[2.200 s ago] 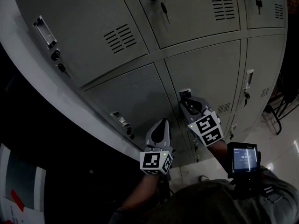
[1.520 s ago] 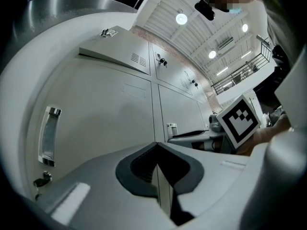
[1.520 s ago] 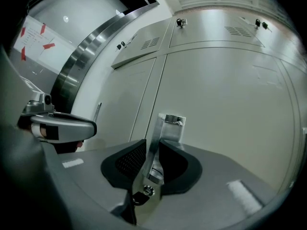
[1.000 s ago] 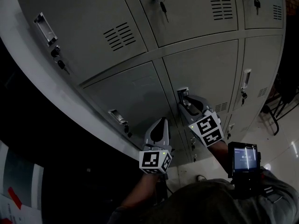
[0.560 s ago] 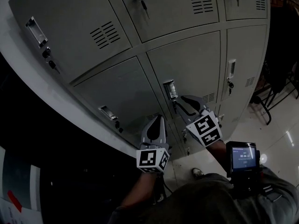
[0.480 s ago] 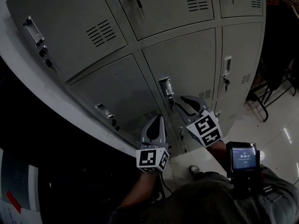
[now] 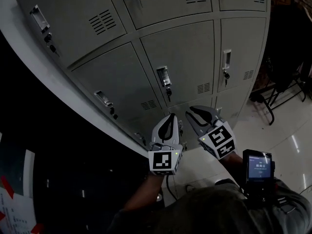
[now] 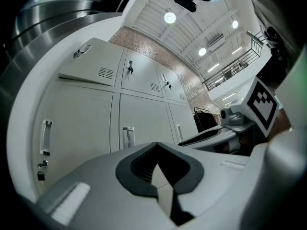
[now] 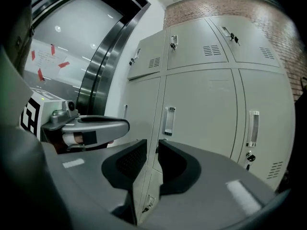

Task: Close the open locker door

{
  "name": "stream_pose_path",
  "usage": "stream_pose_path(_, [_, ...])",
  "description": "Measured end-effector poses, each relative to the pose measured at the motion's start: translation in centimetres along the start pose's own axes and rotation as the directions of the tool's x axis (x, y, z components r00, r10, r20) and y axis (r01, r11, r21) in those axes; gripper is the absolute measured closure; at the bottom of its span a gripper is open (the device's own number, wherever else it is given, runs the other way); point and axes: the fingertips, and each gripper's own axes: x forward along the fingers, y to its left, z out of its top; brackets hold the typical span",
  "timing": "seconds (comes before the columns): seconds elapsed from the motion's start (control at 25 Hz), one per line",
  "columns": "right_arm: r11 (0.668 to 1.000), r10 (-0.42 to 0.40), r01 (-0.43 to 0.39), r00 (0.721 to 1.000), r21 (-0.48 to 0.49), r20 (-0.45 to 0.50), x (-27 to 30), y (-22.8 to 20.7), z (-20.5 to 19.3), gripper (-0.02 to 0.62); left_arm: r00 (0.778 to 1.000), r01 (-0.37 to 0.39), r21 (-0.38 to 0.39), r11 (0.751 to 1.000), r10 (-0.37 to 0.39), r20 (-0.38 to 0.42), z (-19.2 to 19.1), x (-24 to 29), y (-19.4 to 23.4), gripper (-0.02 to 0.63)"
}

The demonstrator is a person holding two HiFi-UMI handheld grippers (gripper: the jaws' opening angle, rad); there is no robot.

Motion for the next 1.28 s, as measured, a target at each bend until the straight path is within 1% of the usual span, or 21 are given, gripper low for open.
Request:
stream_pose_path(0.12, [0.999, 0.036, -0.036, 0.999, 0.002, 0.021, -2.8, -0.1, 0.1, 0.537, 1.000, -0.021, 0.020, 1.000, 0.021, -0.006, 0.8, -0.1, -2.4, 0.604])
stream_pose_path(0.2, [0.999, 0.053, -0.053, 0.998, 0.003, 0.033, -5.4, -0.8, 0.0, 0.543, 0.999, -0.033, 0.030, 0.999, 0.033, -0.002, 1.5, -0.1, -4.8, 0.604])
stream_pose_path(0.44, [0.997, 0.081, -0.082, 0.995, 0.010, 0.059, -14.9, -4.3, -0.9, 0.554, 0.998, -0.059, 0.036, 0.998, 0.059, -0.001, 3.0, 0.2, -14.4, 0.604])
stream_pose_path(0.64, [0.993, 0.111, -0.113, 0.991, 0.025, 0.077, -21.6, -6.1, -2.1, 0.565, 0.996, -0.081, 0.024, 0.996, 0.082, -0.024, 3.4, -0.5, -21.5, 0.604])
stream_pose_path(0.8, [0.990, 0.137, -0.140, 0.987, 0.032, 0.079, -25.6, -6.5, -2.9, 0.571, 0.997, -0.067, 0.000, 0.998, 0.067, -0.035, 3.4, -1.8, -26.0, 0.604])
stream_pose_path(1.0, [0.986, 0.157, -0.161, 0.984, 0.045, 0.082, -28.8, -5.5, -3.4, 0.575, 0.998, -0.036, -0.017, 0.999, 0.035, -0.058, 3.5, -3.7, -29.0, 0.604])
stream_pose_path(1.16, [0.985, 0.158, -0.163, 0.984, 0.051, 0.084, -30.2, -4.8, -3.4, 0.591, 0.997, -0.049, -0.006, 0.999, 0.049, -0.052, 4.1, -4.9, -29.7, 0.604])
stream_pose_path(1.28, [0.984, 0.162, -0.167, 0.983, 0.055, 0.086, -30.9, -3.7, -3.3, 0.591, 0.996, -0.074, -0.004, 0.997, 0.074, -0.045, 4.6, -6.3, -29.3, 0.604])
